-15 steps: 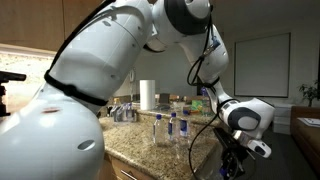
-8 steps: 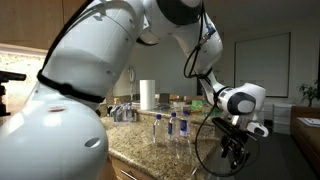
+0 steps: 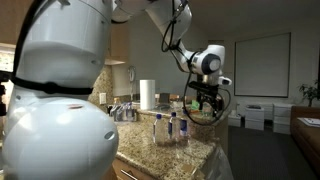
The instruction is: Pick up the bottles from the counter and throw them in the bin
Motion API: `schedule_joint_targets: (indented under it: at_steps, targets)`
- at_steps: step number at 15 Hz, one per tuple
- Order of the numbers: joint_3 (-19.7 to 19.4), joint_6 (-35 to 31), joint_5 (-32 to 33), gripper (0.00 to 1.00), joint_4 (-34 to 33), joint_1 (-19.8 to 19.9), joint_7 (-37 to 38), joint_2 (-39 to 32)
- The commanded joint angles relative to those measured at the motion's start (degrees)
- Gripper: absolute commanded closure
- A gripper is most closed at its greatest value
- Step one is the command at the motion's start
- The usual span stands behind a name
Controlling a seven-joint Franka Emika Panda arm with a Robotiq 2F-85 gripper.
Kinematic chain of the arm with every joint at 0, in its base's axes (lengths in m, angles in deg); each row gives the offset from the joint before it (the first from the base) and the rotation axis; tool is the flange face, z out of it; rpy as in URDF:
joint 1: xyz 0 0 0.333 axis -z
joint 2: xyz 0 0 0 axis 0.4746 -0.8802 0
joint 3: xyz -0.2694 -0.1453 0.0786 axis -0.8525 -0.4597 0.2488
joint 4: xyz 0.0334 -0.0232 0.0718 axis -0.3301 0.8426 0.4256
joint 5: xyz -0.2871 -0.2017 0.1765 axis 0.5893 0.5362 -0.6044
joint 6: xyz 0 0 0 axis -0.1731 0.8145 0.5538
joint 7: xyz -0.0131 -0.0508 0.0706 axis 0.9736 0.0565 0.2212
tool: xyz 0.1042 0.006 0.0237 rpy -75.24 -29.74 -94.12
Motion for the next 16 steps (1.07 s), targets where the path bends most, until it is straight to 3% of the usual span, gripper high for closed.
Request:
schedule_joint_targets:
  at_steps: [1,7,13,16]
  targets:
    - [4.4,2.7,1.3,0.00,-1.7,-4.2,-1.3,4.3]
    - [10.5,7.6,2.8,0.00,-6.5,-10.6,-6.1,3.0]
    - [9.9,8.7,16.1,0.00,-5.6,-11.3,-11.3,0.7]
    - [9.6,7.6,18.2,0.00,-4.6,-10.9,-13.4,-0.3]
